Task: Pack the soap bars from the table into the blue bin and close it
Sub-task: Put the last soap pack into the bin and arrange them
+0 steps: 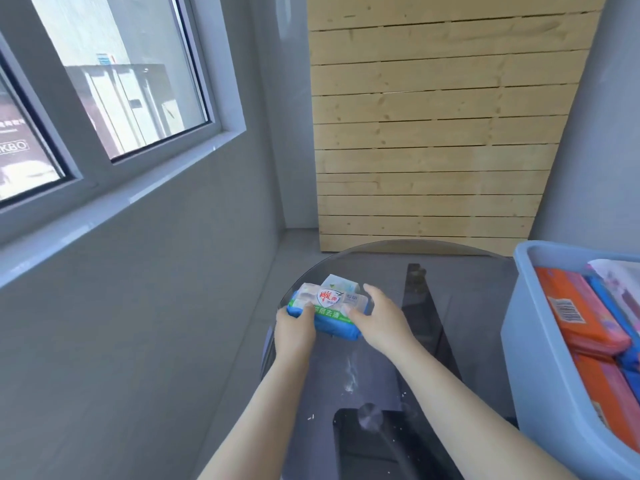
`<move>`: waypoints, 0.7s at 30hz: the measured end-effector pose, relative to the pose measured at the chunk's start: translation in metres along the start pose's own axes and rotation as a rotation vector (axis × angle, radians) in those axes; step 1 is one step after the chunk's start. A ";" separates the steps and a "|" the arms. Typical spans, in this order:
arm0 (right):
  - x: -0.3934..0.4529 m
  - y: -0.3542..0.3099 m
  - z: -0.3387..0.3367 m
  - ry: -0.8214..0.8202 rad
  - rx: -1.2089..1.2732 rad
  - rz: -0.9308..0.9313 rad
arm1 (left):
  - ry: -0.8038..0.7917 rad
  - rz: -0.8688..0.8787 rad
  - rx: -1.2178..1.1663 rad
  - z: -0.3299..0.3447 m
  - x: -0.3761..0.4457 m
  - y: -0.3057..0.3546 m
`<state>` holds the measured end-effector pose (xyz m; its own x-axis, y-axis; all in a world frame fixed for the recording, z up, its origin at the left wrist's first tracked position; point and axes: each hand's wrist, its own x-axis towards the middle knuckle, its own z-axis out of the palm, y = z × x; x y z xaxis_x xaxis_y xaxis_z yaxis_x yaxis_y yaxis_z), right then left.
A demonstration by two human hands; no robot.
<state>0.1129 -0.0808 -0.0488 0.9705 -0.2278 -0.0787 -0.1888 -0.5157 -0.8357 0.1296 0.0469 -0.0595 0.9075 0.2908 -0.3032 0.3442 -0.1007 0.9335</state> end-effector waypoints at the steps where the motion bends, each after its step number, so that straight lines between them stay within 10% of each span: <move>1: 0.003 0.000 0.002 -0.022 0.054 0.030 | 0.008 0.011 0.002 0.000 0.001 -0.002; 9: 0.034 -0.015 0.006 0.128 0.210 -0.045 | 0.061 -0.009 -0.081 0.003 0.002 -0.005; 21: 0.056 -0.005 0.007 -0.087 0.024 0.017 | -0.051 -0.140 -0.282 0.007 0.000 0.002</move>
<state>0.1694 -0.0852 -0.0530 0.9767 -0.1632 -0.1392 -0.2029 -0.4922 -0.8465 0.1323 0.0403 -0.0595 0.8695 0.2346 -0.4347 0.3925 0.2063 0.8963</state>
